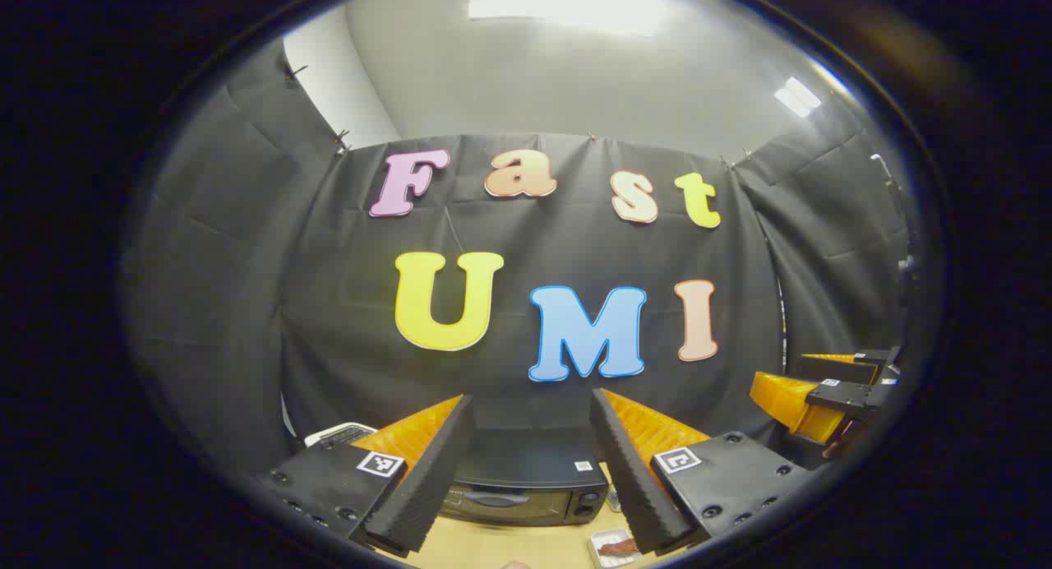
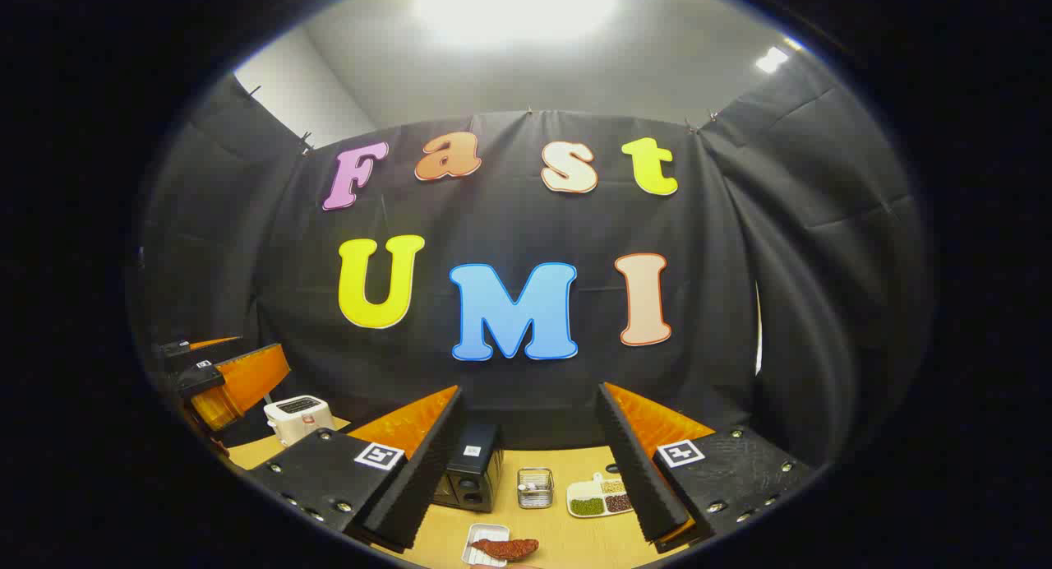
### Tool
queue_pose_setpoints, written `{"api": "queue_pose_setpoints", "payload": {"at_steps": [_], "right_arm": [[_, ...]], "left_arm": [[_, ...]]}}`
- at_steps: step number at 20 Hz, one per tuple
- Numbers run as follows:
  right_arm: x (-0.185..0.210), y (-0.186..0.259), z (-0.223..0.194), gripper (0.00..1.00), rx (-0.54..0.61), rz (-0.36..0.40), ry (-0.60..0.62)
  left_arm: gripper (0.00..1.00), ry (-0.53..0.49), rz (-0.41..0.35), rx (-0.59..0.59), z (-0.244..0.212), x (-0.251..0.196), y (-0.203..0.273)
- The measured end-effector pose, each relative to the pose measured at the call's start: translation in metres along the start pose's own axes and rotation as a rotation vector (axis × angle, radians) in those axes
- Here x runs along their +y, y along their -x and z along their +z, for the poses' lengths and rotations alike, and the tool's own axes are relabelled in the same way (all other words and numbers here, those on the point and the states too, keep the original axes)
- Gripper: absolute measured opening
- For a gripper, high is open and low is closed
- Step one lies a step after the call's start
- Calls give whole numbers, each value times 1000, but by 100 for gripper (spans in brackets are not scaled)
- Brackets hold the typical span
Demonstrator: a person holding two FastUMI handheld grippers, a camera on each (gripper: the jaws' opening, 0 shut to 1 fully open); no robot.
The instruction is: Open the electric oven with the left hand, put the food in, and close the electric oven.
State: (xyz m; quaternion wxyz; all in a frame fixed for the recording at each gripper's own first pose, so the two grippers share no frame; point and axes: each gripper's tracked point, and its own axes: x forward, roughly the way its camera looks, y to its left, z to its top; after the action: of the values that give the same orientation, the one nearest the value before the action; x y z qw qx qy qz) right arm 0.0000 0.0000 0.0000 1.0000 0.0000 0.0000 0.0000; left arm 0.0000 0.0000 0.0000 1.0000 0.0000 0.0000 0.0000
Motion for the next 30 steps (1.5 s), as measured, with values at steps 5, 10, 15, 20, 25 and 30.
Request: {"api": "queue_pose_setpoints", "payload": {"at_steps": [5, 10, 15, 20, 25, 30], "right_arm": [[-2, 5, -1, 96, 10, -10, 2], [-5, 7, 2, 96, -9, -20, -4], [-9, 8, -5, 96, 7, -19, -4], [-16, 4, -17, 96, 35, -29, -2], [-24, 1, -31, 96, 49, -49, -4], [-29, 0, -49, 96, 102, -59, 5]], "left_arm": [[95, -9, -5, 15, -4, 0, 7], [93, 5, -5, 20, -6, -1, 5], [93, -4, -7, 32, -14, -6, 3], [92, -11, -22, 89, -44, -12, -11], [97, -25, -38, 168, -89, -9, -39], [97, -81, -76, 244, -146, -1, -87]]}}
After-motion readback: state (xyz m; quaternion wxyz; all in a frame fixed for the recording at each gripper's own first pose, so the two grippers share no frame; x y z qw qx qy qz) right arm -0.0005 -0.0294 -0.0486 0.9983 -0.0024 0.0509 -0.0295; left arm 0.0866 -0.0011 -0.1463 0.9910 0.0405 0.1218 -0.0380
